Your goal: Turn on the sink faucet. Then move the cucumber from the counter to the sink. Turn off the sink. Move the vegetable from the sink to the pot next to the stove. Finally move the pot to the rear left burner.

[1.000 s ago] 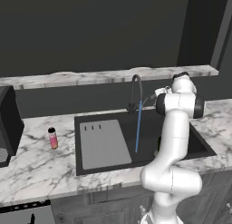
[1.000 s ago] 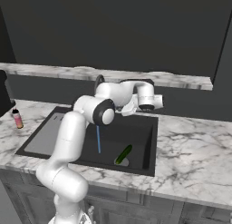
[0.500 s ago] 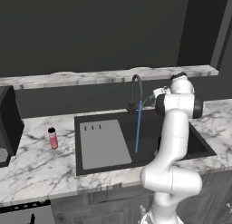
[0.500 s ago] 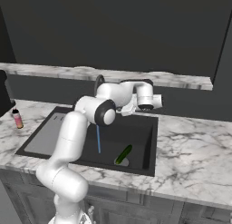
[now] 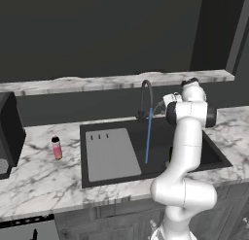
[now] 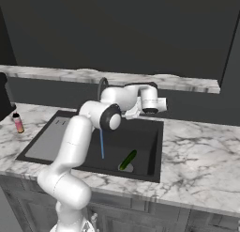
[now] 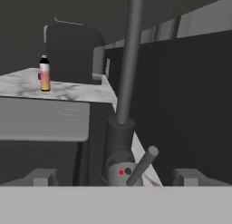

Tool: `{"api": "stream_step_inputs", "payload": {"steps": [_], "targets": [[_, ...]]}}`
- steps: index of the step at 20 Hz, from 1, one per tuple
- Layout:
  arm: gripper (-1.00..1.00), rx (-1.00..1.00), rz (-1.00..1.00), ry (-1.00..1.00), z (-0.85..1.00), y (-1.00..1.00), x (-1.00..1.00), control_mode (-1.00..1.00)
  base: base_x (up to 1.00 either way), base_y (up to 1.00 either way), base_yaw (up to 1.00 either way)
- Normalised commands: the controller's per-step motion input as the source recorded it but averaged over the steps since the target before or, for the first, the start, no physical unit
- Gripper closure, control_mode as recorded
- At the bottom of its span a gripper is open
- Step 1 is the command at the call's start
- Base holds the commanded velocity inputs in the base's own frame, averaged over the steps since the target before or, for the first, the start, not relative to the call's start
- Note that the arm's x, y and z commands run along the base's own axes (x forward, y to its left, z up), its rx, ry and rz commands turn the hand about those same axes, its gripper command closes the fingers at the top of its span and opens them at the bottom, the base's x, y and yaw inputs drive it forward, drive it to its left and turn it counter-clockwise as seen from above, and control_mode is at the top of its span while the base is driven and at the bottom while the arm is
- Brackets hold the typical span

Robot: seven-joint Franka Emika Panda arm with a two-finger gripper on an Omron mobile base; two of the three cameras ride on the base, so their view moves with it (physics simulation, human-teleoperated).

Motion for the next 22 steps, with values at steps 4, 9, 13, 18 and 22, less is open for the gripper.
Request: {"api": "stream_step_inputs", "payload": {"steps": [4,9,13,18,22], "targets": [[-1.00,0.00,0.00,-0.01,-0.08,0.00,0.18,-1.00,0.00,0.00,0.00],[-1.00,0.00,0.00,-0.01,-0.07,0.00,0.15,-1.00,0.00,0.00,0.00],[-1.00,0.00,0.01,0.00,-0.09,0.00,0.16,-1.00,0.00,0.00,0.00],[-1.00,0.00,0.01,-0.01,-0.11,0.00,0.18,-1.00,0.00,0.00,0.00],[-1.00,0.00,0.01,-0.01,-0.09,0.00,0.17,-1.00,0.00,0.00,0.00]]}}
